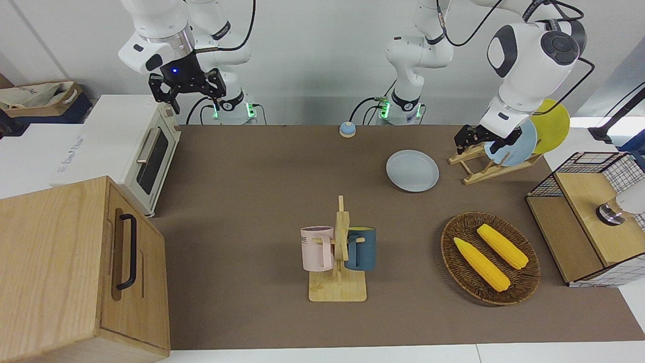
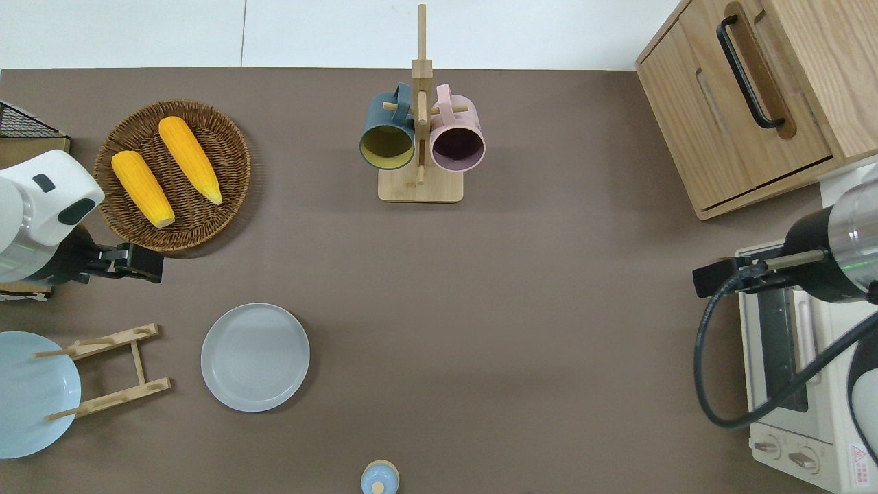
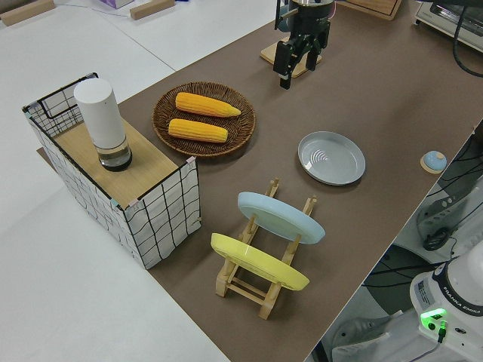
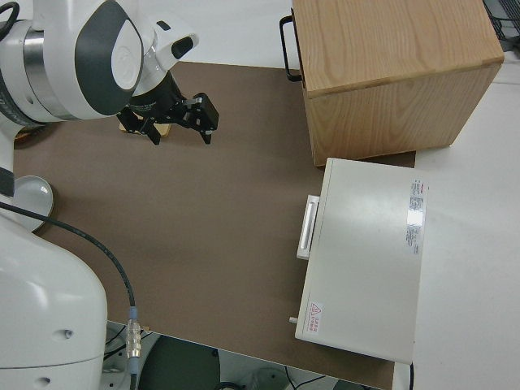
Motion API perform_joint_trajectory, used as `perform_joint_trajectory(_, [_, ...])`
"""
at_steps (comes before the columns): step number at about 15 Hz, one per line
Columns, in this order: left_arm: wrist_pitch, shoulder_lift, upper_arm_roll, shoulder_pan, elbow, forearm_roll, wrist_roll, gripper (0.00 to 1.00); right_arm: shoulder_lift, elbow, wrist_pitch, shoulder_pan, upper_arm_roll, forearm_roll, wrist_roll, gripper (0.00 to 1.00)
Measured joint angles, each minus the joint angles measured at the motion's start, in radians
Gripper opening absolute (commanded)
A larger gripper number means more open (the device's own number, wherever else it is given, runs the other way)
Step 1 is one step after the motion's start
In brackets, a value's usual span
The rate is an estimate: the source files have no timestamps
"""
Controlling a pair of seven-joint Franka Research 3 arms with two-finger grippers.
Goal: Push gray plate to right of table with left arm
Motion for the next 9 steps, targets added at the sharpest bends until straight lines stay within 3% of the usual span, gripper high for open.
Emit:
perform_joint_trajectory(5, [-0.047, 0.000, 0.040, -0.002, -0.005, -0.001, 0.020, 1.00, 0.000, 0.000, 0.000, 0.000, 0.000, 0.000, 0.000, 0.983])
perform_joint_trajectory(9, [-0.058, 0.000, 0.042, -0.002, -0.006, -0.001, 0.031, 1.00, 0.000, 0.000, 0.000, 0.000, 0.000, 0.000, 0.000, 0.983])
